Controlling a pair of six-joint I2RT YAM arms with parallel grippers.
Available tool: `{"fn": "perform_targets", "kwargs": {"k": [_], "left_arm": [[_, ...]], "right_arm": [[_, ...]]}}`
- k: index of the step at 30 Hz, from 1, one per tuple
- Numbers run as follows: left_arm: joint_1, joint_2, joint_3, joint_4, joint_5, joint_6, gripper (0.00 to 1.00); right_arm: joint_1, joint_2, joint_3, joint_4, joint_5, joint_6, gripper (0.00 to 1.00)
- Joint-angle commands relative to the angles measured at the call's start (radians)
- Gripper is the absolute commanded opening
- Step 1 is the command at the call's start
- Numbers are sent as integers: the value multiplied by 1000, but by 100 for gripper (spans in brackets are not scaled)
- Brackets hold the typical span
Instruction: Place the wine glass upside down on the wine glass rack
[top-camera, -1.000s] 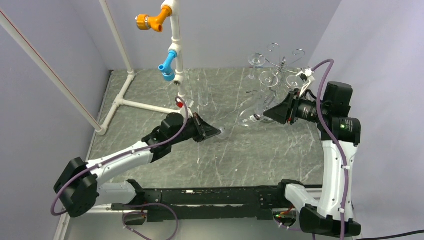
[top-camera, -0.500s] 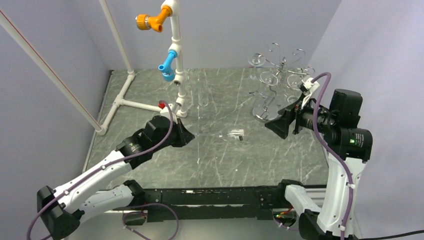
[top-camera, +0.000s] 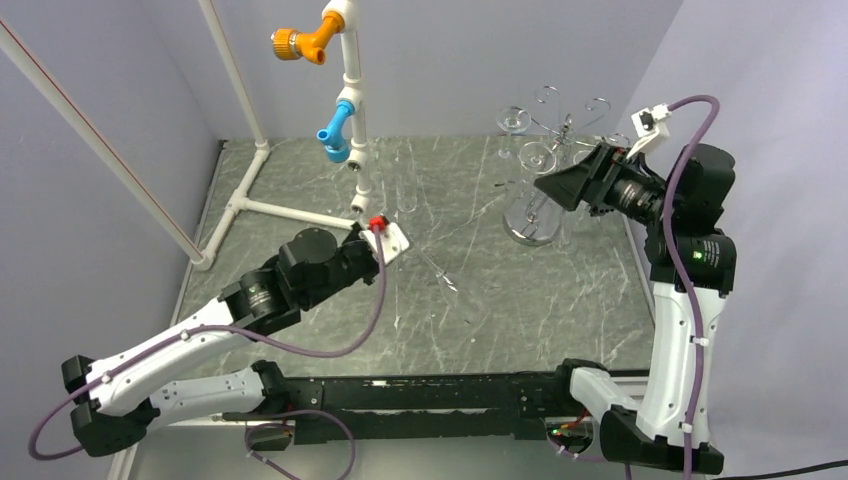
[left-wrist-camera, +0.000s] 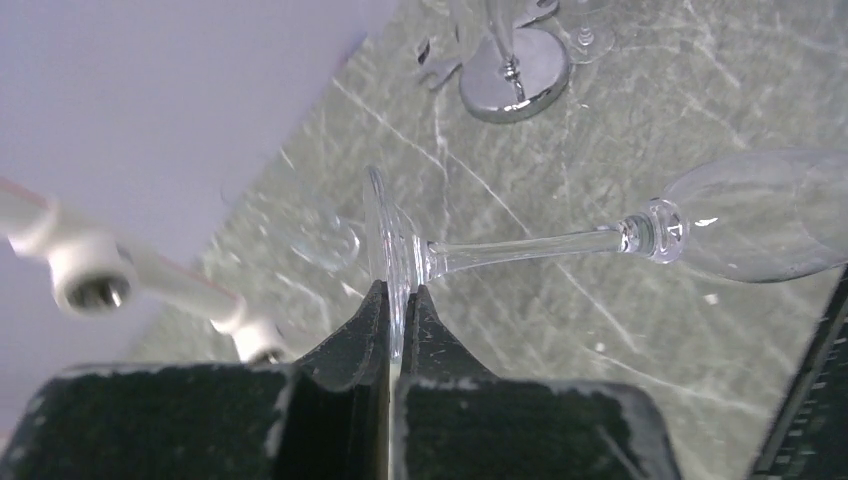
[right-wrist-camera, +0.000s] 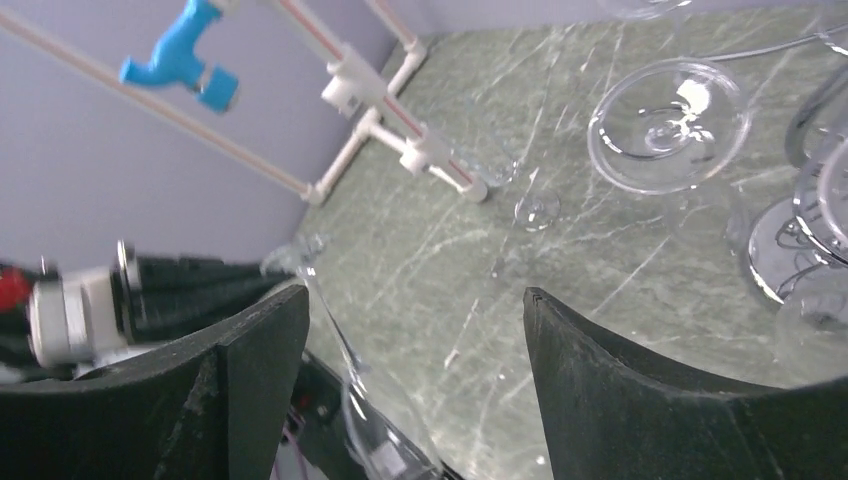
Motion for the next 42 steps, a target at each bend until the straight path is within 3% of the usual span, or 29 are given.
{"fn": "perform_targets", "kwargs": {"k": [1, 10, 19, 25, 34, 39, 42], "left_arm": [[-50, 59, 58, 196, 67, 442, 0], [-165, 242, 167, 320, 21, 811, 0], [-267, 426, 234, 438, -158, 1058, 0], [-304, 489, 260, 469, -217, 1099, 0], [-323, 501, 278, 493, -262, 1083, 0], [-336, 494, 276, 489, -268, 1057, 0], [-338, 481, 277, 490, -277, 995, 4]], "right_arm": [[3, 1, 31, 75, 171, 297, 80], [50, -18, -165, 62, 123, 544, 76], [200, -12, -296, 168, 42, 641, 62], [234, -12, -330, 234, -3, 685, 52], [245, -30, -356, 189, 10, 636, 33], [244, -33, -340, 237, -27, 632, 3], [233, -31, -310, 249, -38, 634, 0]]}}
